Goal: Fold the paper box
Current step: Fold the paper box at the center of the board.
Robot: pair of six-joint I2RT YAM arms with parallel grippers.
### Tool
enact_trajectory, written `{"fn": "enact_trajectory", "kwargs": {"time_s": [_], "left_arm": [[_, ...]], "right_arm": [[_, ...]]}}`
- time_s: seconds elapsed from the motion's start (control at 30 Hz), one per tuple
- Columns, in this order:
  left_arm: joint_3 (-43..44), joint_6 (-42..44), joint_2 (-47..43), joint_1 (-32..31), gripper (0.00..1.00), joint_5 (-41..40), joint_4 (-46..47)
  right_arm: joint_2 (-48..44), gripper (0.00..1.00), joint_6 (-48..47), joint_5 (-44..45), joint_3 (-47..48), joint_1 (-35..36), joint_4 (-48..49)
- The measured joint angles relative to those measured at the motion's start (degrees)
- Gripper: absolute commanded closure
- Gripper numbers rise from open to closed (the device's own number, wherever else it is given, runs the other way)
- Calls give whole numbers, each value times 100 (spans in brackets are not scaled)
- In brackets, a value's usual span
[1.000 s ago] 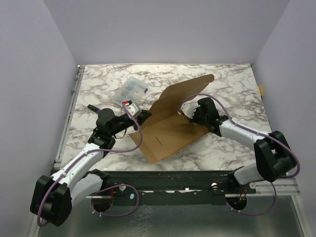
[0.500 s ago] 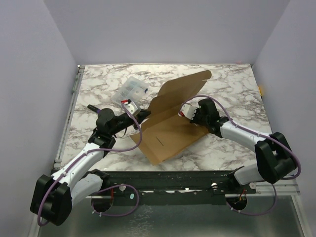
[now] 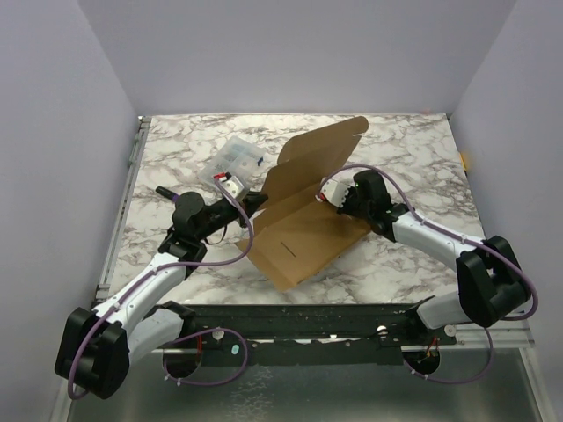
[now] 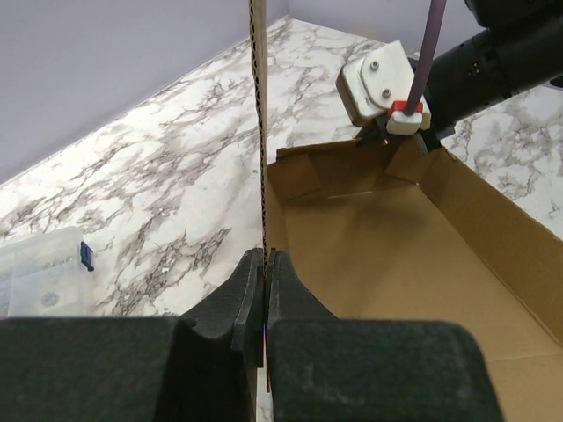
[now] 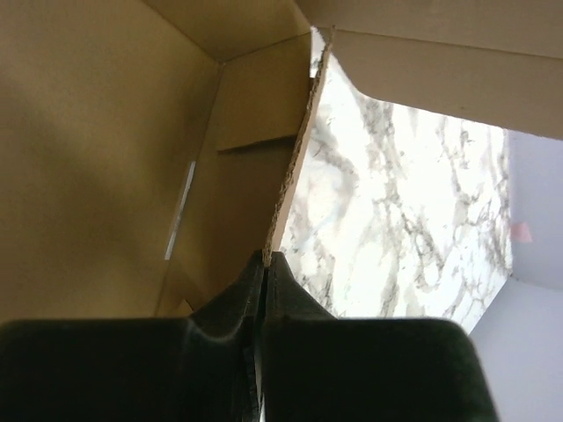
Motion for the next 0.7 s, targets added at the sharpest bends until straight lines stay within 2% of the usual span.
{"fn": "enact_trajectory", "kwargs": {"time_s": [0.23, 0.7], "left_arm": [[0, -66, 31, 0, 100, -168, 105], [-149, -560, 140, 0, 100, -166, 894]], "right_arm": [[0, 100, 0, -118, 337, 2, -39], [4, 99, -251, -431, 308, 4, -90]]}}
